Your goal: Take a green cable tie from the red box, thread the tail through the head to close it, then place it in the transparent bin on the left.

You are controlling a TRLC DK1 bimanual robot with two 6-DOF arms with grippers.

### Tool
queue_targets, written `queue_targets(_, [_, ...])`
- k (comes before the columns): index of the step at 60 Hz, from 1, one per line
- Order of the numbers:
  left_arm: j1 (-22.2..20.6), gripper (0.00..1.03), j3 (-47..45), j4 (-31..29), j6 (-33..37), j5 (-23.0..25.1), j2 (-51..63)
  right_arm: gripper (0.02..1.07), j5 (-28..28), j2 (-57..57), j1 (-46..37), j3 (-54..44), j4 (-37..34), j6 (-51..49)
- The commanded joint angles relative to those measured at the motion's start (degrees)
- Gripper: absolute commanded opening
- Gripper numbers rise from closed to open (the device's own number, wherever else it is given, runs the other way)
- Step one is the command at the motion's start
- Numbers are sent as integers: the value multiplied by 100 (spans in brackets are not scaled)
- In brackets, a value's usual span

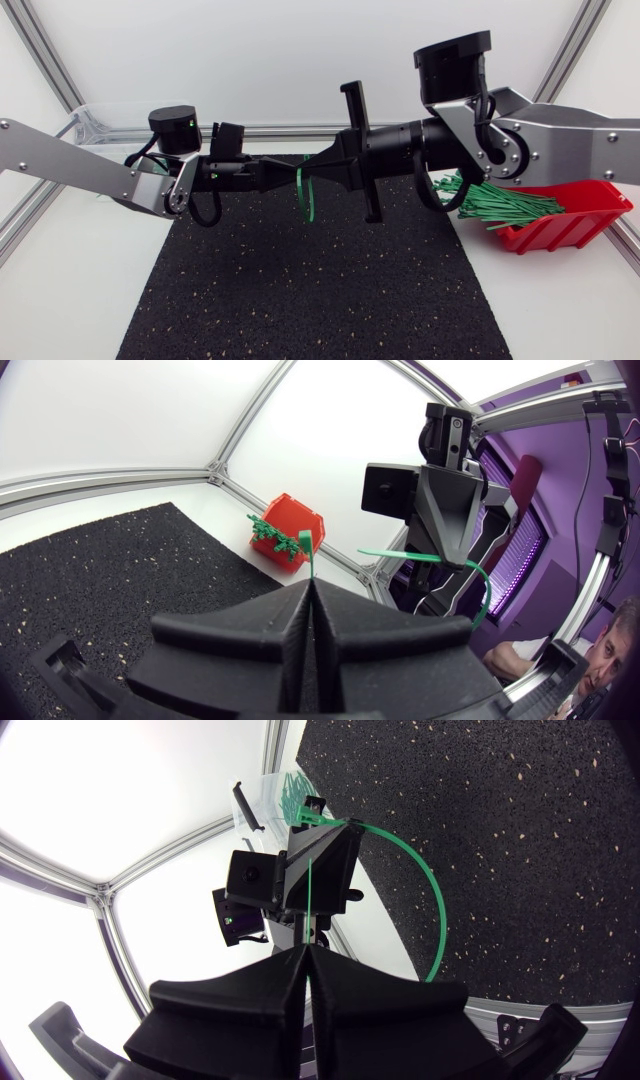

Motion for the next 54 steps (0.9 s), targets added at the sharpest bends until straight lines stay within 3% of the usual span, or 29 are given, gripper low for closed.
queue_targets(1, [-76,3,-15,124,-211,96,-238,7,-33,-221,52,108,-86,249])
queue_targets(31, [-5,3,11,124,-703,245,-1126,7,-24,-845,148,495,-508,240])
queue_targets(54, [-234,3,-112,133,-799,254,-1495,7,-15,-1170,271,504,-631,258])
